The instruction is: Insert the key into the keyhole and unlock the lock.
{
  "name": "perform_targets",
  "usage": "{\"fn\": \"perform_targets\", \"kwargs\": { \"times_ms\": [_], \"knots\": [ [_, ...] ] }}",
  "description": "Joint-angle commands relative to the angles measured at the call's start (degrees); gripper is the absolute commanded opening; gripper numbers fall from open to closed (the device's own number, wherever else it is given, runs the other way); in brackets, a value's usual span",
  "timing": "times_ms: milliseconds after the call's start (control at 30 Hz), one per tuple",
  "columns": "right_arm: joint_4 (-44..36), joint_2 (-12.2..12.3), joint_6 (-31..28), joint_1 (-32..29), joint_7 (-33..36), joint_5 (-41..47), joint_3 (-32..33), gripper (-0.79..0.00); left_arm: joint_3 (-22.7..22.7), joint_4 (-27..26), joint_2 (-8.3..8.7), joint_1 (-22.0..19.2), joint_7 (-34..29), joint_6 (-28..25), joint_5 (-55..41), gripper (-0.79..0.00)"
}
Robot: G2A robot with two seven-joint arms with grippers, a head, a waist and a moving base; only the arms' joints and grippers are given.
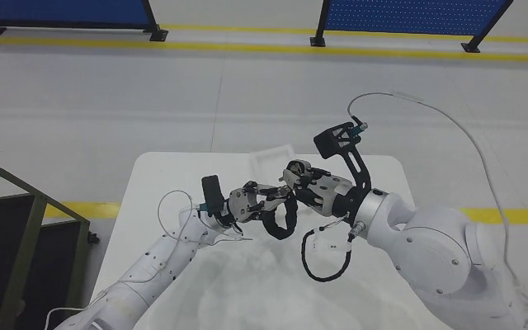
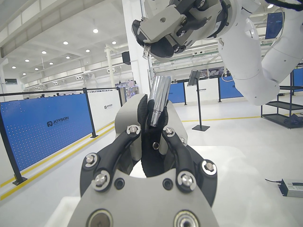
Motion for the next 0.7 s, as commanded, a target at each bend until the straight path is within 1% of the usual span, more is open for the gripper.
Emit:
{"fn": "perform_targets", "kwargs": {
  "times_ms": [0,200,267,333,500,667],
  "knots": [
    [0.0,0.0,0.05,-0.02,0.06,0.06,0.03,-0.785,-0.01,-0.01,0.0,0.0,-0.02,-0.02,0.01,-0.785],
    [0.0,0.0,0.05,-0.02,0.06,0.06,0.03,-0.785,-0.01,-0.01,0.0,0.0,-0.02,-0.02,0.01,-0.785],
    [0.12,-0.04,-1.0,-1.24,-1.69,0.37,0.12,-0.785,-0.91,-1.06,0.06,1.05,-1.77,1.56,-1.07,-0.785],
    [0.0,0.01,-1.98,-1.92,-1.89,0.03,0.38,-0.785,-1.78,-1.08,0.24,2.01,-2.19,2.22,-1.3,-0.785],
    [0.0,0.14,-3.96,-2.14,-0.64,-1.15,0.68,-0.785,-3.83,-0.38,0.42,4.74,0.7,3.9,-2.89,-0.785],
    [0.0,0.12,-5.37,-2.03,0.11,-3.54,-0.69,-0.785,-4.42,-0.69,0.52,5.73,3.13,4.38,0.03,-0.785]
  ]
}}
